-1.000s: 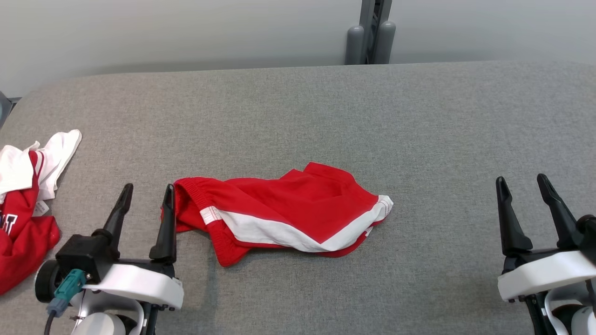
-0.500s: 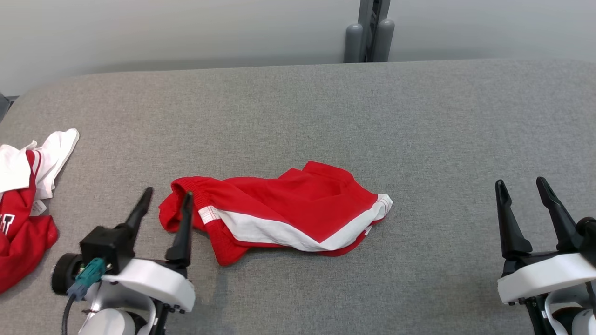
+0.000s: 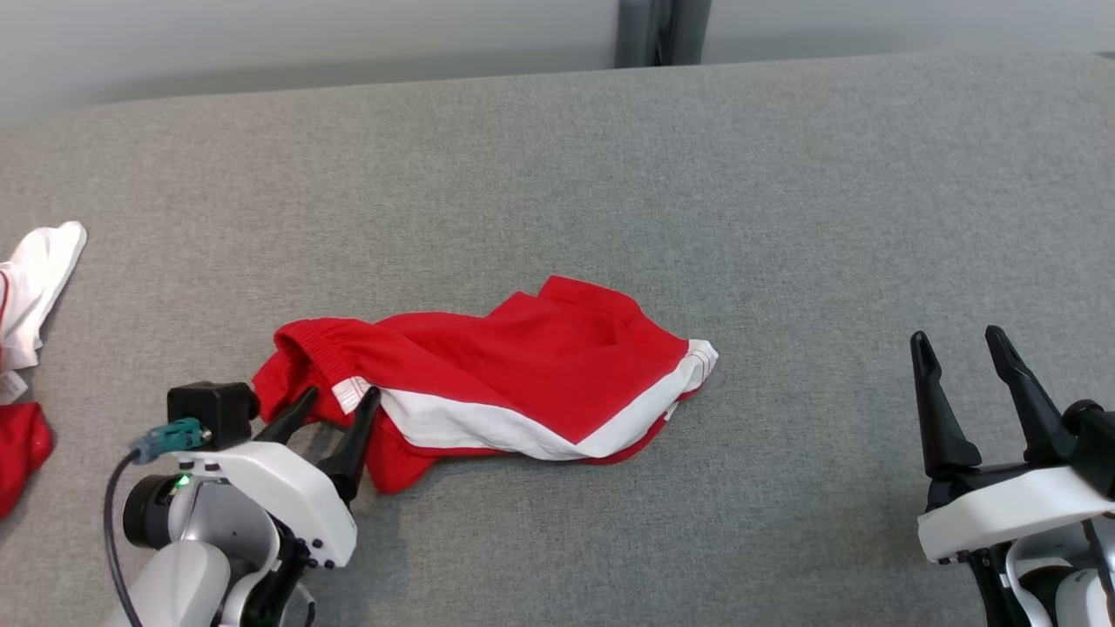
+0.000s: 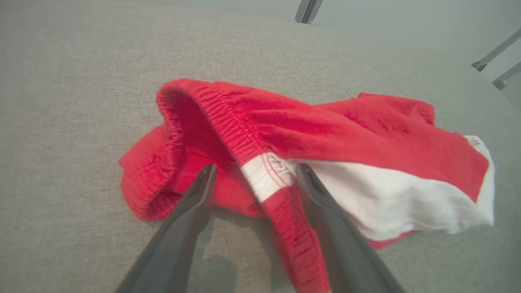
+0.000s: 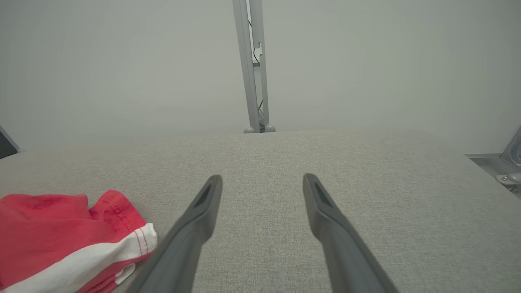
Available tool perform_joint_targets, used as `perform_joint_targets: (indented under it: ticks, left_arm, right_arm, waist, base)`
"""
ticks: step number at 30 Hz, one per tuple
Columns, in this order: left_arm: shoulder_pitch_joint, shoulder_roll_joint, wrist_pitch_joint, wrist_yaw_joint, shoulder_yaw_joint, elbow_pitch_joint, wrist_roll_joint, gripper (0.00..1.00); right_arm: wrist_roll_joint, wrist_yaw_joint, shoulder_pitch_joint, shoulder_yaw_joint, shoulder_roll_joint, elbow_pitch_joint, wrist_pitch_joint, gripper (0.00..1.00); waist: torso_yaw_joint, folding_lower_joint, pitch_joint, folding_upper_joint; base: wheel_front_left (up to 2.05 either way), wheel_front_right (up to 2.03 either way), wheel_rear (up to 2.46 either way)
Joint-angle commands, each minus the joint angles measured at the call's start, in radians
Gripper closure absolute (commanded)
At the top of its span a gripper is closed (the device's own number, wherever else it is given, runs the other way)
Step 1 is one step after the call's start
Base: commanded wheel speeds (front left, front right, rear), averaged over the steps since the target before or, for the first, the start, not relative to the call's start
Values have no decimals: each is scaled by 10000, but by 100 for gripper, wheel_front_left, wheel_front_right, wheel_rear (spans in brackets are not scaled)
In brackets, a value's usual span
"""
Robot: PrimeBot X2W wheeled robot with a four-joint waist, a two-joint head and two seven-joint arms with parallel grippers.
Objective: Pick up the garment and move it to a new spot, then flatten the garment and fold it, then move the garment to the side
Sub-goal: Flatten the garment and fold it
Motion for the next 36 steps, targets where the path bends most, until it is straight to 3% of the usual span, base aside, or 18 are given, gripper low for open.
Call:
perform_joint_targets:
  ticks: [1,4,5,6,7,11,19,28,29,30,31,32,36]
  left_arm:
    - [-219,26,29,-134,95,147,-170,0]
    - [-405,-5,5,-347,168,299,-359,0]
    - [-429,-7,69,-385,139,349,-413,31]
    - [-445,1,16,-421,152,347,-406,85]
    - [-474,-8,-10,-444,153,331,-404,100]
    - [-635,-37,-68,-562,83,241,-400,100]
    - [-960,-140,-156,-612,-156,182,-167,100]
    - [-1248,-344,-409,-766,-315,392,-95,100]
    - [-1257,-353,-435,-775,-325,414,-83,100]
    - [-1267,-365,-445,-769,-331,433,-76,100]
    - [-1272,-372,-494,-772,-338,451,-67,100]
    - [-1276,-382,-546,-776,-327,447,-58,100]
    - [-1306,-300,-661,-675,-327,419,61,100]
  right_arm:
    - [52,1,-120,-31,-49,58,-85,0]
    - [61,1,-213,-43,-49,122,-149,0]
    - [70,1,-250,-53,-49,154,-191,0]
    - [75,1,-290,-57,-49,193,-207,0]
    - [59,2,-344,-20,-48,232,-214,0]
    - [-39,1,-761,601,-103,506,-206,0]
    - [781,1,-1941,3017,-1283,1997,-192,0]
    - [1822,1,-2586,4642,-1966,2927,-226,0]
    - [1902,1,-2628,4702,-2008,2997,-248,8]
    - [2024,1,-2652,4798,-2028,3069,-222,51]
    - [2089,1,-2693,4857,-2061,3127,-212,61]
    - [2152,1,-2742,4864,-2079,3166,-266,100]
    - [2317,1,-2789,4858,-2096,3242,-304,100]
  waist:
    - [-113,0,150,0]
    - [-178,0,310,0]
    - [-183,0,347,0]
    - [-183,0,390,0]
    - [-174,0,440,0]
    - [-57,0,611,0]
    - [485,0,882,0]
    - [869,0,1096,0]
    - [883,0,1103,0]
    - [895,0,1109,0]
    - [902,0,1112,0]
    - [902,0,1113,0]
    - [889,0,1084,0]
  base:
    - [0,0,0]
    - [0,0,0]
    - [0,0,0]
    - [0,0,0]
    - [0,0,0]
    - [0,0,0]
    - [0,0,0]
    - [0,0,0]
    - [0,0,0]
    - [0,0,0]
    - [0,0,0]
    - [0,0,0]
    - [0,0,0]
